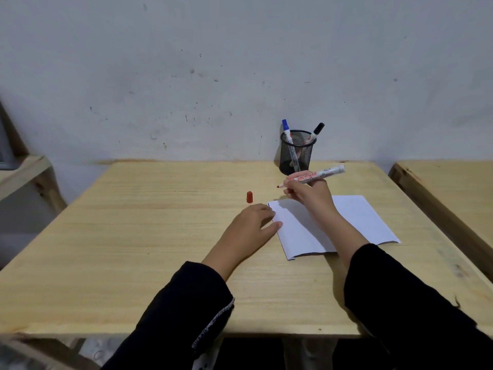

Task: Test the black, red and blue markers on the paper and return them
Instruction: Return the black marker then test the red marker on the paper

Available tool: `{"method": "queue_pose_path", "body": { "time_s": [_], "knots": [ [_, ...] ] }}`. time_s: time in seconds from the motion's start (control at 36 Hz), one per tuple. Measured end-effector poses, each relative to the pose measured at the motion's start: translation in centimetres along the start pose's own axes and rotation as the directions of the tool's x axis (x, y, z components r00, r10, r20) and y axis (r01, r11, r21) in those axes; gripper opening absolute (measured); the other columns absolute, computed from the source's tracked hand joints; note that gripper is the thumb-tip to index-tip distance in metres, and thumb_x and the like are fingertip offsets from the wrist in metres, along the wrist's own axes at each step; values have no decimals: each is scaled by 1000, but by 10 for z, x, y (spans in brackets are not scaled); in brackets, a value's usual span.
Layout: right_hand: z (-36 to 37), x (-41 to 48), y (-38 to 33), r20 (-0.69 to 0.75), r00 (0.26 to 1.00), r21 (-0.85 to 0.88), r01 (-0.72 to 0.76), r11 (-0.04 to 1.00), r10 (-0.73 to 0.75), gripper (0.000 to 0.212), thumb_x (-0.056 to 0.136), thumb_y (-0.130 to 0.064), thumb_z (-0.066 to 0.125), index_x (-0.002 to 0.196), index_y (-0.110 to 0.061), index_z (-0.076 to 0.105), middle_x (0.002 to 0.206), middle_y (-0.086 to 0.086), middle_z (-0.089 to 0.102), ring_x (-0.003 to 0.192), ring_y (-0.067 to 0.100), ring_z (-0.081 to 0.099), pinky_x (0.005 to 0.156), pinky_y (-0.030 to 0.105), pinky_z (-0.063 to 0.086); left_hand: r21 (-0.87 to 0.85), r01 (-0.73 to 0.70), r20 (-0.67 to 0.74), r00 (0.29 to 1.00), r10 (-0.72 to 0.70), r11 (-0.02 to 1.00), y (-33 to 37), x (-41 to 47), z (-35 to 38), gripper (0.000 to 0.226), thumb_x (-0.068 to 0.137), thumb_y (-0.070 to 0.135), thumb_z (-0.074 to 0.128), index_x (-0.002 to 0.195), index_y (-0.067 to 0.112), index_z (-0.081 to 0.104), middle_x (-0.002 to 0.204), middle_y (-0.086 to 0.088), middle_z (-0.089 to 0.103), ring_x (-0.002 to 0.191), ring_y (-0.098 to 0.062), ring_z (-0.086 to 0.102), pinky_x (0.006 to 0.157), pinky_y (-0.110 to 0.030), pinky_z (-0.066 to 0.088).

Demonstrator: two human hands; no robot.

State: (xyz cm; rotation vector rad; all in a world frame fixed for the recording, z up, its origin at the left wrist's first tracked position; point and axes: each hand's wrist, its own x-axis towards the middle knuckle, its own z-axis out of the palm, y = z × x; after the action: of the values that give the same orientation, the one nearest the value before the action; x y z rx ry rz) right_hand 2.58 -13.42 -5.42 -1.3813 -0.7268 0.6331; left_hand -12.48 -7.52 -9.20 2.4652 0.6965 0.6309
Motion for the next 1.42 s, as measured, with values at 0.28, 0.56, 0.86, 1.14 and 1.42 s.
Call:
{"method": "queue_pose_path", "body": {
  "time_s": [0.28, 0.56, 0.86, 1.14, 1.42],
  "knots": [
    [28, 4, 20, -69, 994, -2, -80, 997, 80, 15, 74, 2, 56, 70, -8, 45, 64, 17, 57, 48, 15, 52, 47, 22, 47, 69, 11, -23, 1000, -10, 998, -1, 3, 7, 37, 89, 35, 57, 102, 3, 69, 118, -3, 62, 108, -18, 55, 89, -36, 47],
    [31, 8, 26, -119, 993, -101, -34, 994, 22, 14, 75, 0, 56, 72, -7, 44, 55, 6, 51, 39, 6, 50, 44, 17, 44, 85, 20, -16, 1000, -19, 996, -1, 3, 8, 36, 89, 34, 58, 101, 1, 68, 113, -6, 63, 105, -20, 55, 87, -37, 46],
    [32, 10, 29, -91, 996, -110, -29, 993, 19, 21, 75, 2, 55, 64, -11, 41, 53, 6, 47, 44, 13, 47, 51, 22, 47, 59, 26, -23, 999, -25, 998, 1, 3, 8, 36, 89, 33, 58, 107, 4, 68, 117, -5, 62, 108, -19, 54, 88, -32, 45],
    [31, 12, 28, -76, 997, -249, 4, 968, -23, 24, 77, -2, 56, 63, -12, 40, 62, 8, 47, 56, 17, 49, 41, 8, 39, 51, 18, -27, 999, -16, 999, -1, 3, 9, 37, 89, 34, 58, 113, 7, 67, 121, -4, 62, 111, -18, 54, 88, -29, 42],
    [19, 13, 27, -125, 985, 122, -107, 987, 123, 7, 79, 3, 55, 73, -1, 54, 61, 9, 56, 45, 10, 49, 44, 17, 43, 56, 11, -26, 1000, -10, 998, -3, 1, 11, 38, 90, 34, 56, 116, 7, 65, 128, -2, 58, 119, -15, 50, 89, -22, 38]
  ]
}}
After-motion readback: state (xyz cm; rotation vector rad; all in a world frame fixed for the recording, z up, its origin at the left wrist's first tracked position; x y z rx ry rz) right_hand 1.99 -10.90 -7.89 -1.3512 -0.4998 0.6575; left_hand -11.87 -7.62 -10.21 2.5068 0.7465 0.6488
